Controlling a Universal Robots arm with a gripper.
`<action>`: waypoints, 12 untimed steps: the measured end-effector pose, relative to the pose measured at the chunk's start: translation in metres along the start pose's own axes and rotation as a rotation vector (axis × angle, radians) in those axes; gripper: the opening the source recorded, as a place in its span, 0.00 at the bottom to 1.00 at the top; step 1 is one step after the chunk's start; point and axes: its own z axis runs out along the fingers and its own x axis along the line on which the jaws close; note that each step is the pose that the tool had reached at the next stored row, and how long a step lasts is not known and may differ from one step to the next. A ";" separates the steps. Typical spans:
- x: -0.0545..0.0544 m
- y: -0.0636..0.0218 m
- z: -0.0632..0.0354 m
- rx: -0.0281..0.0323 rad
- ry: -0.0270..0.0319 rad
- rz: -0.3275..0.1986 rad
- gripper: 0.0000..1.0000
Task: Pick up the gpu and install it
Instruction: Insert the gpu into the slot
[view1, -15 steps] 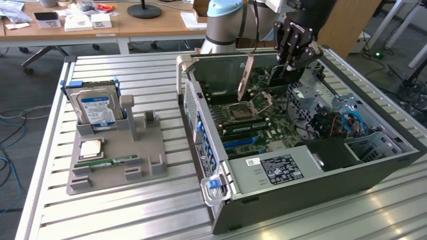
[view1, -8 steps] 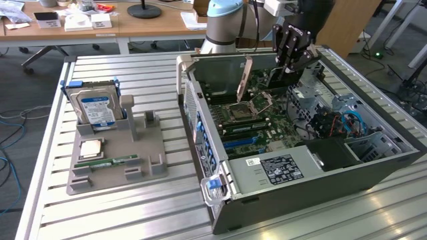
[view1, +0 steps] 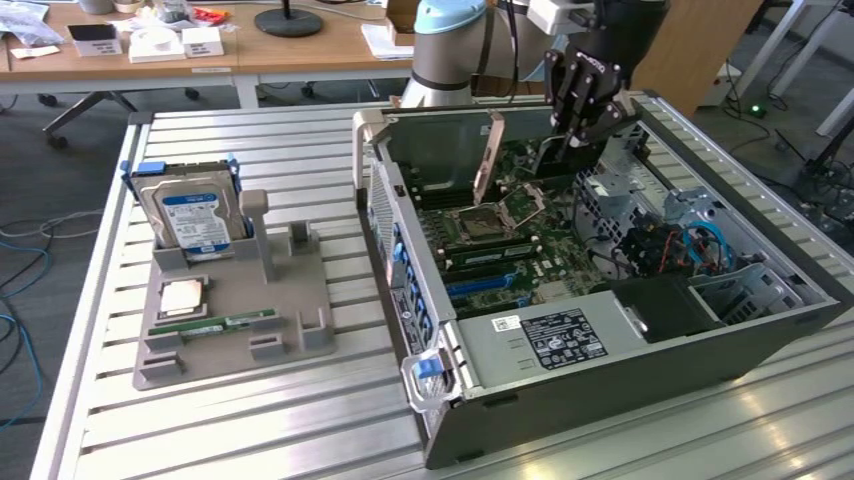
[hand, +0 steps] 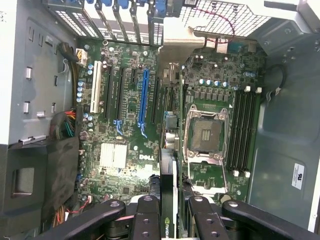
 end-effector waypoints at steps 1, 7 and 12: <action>0.000 0.0000 0.0004 0.0000 0.0000 0.000 0.27; 0.000 0.0000 0.0017 0.0000 0.0000 0.000 0.27; 0.000 0.0000 0.0039 0.0000 -0.0001 0.000 0.27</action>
